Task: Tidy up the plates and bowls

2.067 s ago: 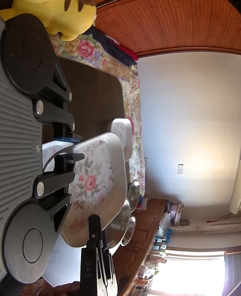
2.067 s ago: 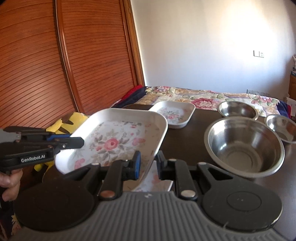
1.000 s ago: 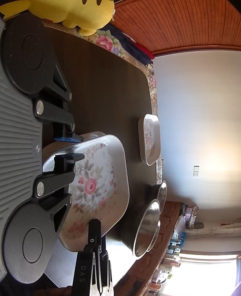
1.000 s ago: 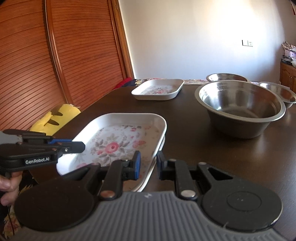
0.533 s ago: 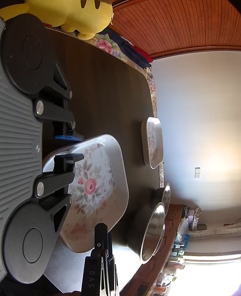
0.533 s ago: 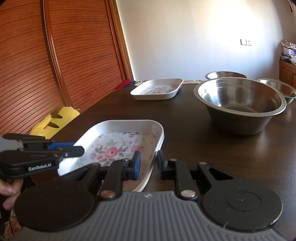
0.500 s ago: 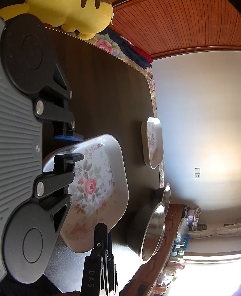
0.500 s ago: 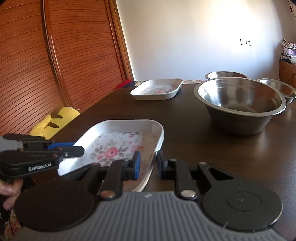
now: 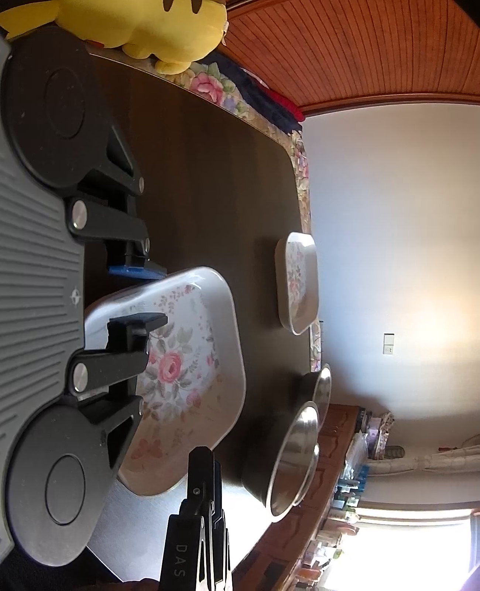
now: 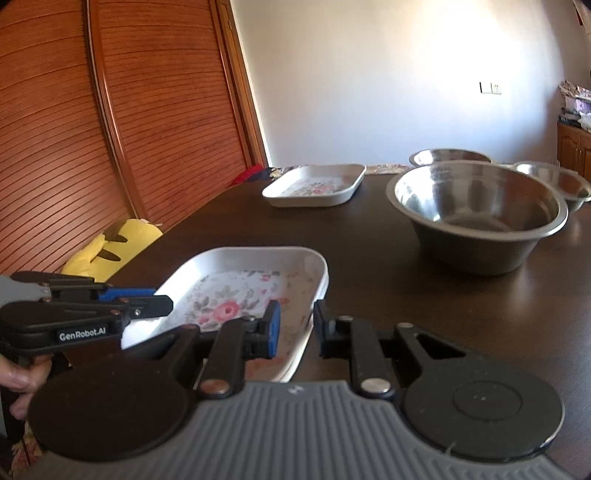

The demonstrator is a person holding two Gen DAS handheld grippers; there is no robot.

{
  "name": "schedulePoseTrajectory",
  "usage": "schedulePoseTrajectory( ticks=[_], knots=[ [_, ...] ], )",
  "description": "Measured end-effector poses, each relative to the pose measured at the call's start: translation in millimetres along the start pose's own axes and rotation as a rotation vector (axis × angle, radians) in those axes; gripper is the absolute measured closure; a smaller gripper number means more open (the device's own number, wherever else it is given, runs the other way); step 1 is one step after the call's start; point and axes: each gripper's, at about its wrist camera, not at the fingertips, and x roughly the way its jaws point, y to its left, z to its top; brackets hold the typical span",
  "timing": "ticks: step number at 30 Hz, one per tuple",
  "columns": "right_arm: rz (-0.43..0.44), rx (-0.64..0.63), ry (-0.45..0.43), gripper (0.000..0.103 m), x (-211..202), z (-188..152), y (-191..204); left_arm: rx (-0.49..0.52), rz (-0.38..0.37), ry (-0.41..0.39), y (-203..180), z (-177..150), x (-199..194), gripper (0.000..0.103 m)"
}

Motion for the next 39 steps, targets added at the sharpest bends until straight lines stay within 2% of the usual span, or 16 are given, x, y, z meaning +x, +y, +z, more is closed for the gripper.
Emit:
schedulePoseTrajectory(
  ticks=[10,15,18,21,30,39],
  knots=[
    [0.013,-0.056,-0.028,0.082,-2.2,31.4,-0.4,-0.019,-0.036,-0.050,2.9,29.2,-4.0,0.069],
    [0.020,-0.074,-0.038,0.080,4.9,56.6,-6.1,-0.028,-0.031,-0.055,11.0,53.0,8.7,0.064],
    [0.022,-0.076,-0.041,0.072,11.6,73.2,-9.7,-0.036,-0.020,-0.050,17.6,68.3,19.6,0.062],
    [0.033,-0.081,-0.035,0.072,22.0,90.5,-12.9,-0.037,-0.009,-0.049,26.6,84.6,32.3,0.058],
    [0.043,-0.083,0.026,0.072,68.8,133.2,-26.3,-0.069,0.029,-0.034,55.5,126.8,73.8,0.056],
    [0.036,-0.030,0.109,0.069,115.9,154.6,-43.1,-0.076,0.026,-0.015,75.1,154.9,115.1,0.055]
  ],
)
